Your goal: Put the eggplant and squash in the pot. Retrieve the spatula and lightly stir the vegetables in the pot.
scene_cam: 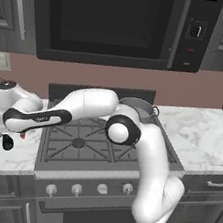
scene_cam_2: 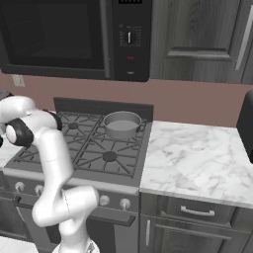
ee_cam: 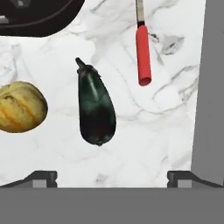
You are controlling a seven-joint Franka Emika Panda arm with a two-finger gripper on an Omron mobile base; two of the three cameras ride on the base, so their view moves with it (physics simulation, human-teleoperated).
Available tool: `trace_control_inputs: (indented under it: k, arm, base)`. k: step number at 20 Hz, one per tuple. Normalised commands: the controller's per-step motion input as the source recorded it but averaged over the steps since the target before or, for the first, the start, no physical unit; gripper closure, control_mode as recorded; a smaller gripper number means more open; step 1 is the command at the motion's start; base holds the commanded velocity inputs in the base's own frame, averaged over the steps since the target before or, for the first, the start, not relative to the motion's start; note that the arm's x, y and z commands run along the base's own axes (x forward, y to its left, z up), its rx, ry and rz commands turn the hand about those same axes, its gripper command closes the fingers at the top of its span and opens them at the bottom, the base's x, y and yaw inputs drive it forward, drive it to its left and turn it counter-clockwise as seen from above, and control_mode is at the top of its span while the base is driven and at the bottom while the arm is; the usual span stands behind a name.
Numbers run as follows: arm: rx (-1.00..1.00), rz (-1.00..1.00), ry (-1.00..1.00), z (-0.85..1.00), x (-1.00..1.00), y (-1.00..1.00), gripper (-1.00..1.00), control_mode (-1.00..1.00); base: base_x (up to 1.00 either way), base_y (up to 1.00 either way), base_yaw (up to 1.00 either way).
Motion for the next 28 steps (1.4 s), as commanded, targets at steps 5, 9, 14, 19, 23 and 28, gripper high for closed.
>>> trace_control_inputs:
  k: [5, 9, 14, 19, 23, 28]
  arm:
    - [0.00, -0.04, 0.00, -0.40, 0.03, 0.00, -1.00, -1.00]
    - [0.01, -0.03, 0.00, -0.36, 0.19, 0.00, -1.00, -1.00]
    - [0.00, -0.01, 0.00, -0.21, 0.34, 0.02, -1.00, -1.00]
    - [0.00, 0.00, 0.03, -0.11, 0.23, 0.13, -1.00, -1.00]
    - [0.01, 0.05, 0.11, -0.06, 0.15, 0.12, -1.00, -1.00]
    - [0.01, 0.03, 0.09, -0.05, 0.03, 0.02, -1.00, -1.00]
  base:
    - [0.00, 0.00, 0.00]
    - [0.00, 0.00, 0.00]
    - [0.00, 0.00, 0.00]
    - [0.00, 0.00, 0.00]
    - [0.00, 0.00, 0.00]
    - [0.00, 0.00, 0.00]
